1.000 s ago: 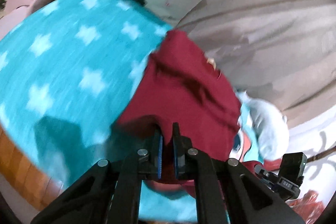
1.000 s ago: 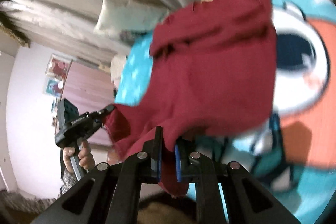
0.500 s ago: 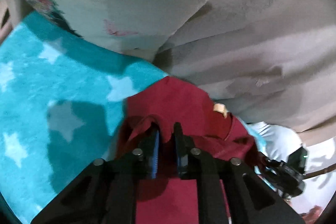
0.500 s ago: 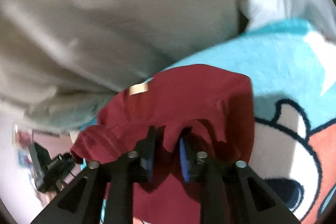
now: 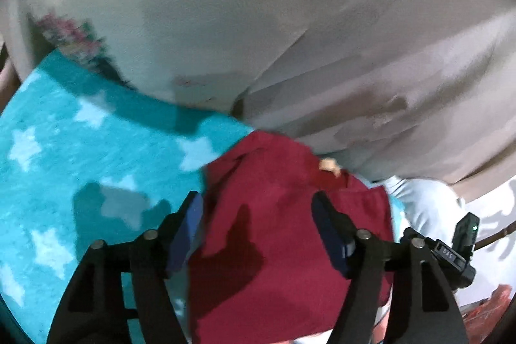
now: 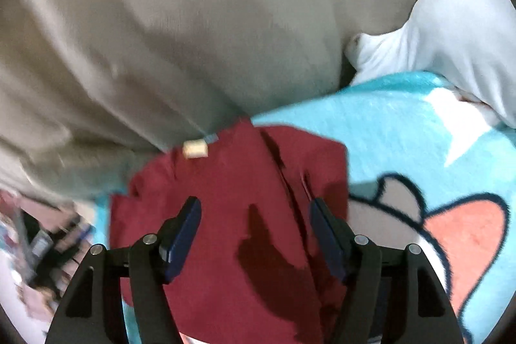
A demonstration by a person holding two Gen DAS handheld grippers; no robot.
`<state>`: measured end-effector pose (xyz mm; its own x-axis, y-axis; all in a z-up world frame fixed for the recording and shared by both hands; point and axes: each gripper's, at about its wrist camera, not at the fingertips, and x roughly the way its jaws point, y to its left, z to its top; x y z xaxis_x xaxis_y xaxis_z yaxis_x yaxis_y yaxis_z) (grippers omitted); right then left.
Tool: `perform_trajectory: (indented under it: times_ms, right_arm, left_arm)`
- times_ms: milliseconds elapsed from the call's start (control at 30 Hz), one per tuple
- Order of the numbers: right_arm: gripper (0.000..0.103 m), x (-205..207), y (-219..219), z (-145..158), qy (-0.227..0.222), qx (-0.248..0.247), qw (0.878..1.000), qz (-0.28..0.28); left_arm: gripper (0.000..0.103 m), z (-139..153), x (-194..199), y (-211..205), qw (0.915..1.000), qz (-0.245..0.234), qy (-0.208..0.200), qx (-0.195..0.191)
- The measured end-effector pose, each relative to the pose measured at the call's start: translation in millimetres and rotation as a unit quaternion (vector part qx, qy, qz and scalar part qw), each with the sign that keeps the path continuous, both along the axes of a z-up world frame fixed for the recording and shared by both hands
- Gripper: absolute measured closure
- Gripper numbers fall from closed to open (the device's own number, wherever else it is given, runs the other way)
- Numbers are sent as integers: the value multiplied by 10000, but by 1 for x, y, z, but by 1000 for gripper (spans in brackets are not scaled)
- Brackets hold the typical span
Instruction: Fold small clothes
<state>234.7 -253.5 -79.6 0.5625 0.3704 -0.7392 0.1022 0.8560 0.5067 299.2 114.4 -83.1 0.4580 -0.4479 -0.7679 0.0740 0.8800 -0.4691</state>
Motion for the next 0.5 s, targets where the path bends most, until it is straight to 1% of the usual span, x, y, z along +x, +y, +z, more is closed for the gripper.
perform_trajectory:
  times_ms: [67,167,233,300,333,367,433,500]
  right_arm:
    - [29,-10,2,-9,105,-213,9997,-13]
    - [29,-23,-4,-23,230,-299,9992,-106]
    - [29,-28,-6,-33,356,-289,9989,-117]
    - [29,-29,-3,-42,490,-207,9985,-89]
    - [29,-31,-2,-44,529,-120,9985,-88]
    - [29,-36,0,-45,531,13,9985,-116]
    - [28,-44,-1,-48,488,72,9986,-183]
    - [27,-53,2,-53,555,182,9979,-262]
  left_arm:
    - [33,-13,-9,11,9997,-13,223,40]
    - [33,-33,-23,22,9986,-62,523,-77]
    - [33,-42,-30,20,9981,-220,568,-91]
    - [33,-49,-35,14,9976,-372,587,-10]
    - [33,-55,-39,8,9968,-477,636,-57]
    - [33,-61,-41,4,9956,-584,720,-153]
    - [33,-69,-43,-2,9931,-750,836,-324]
    - [32,-76,-43,-11,9897,-951,953,-485]
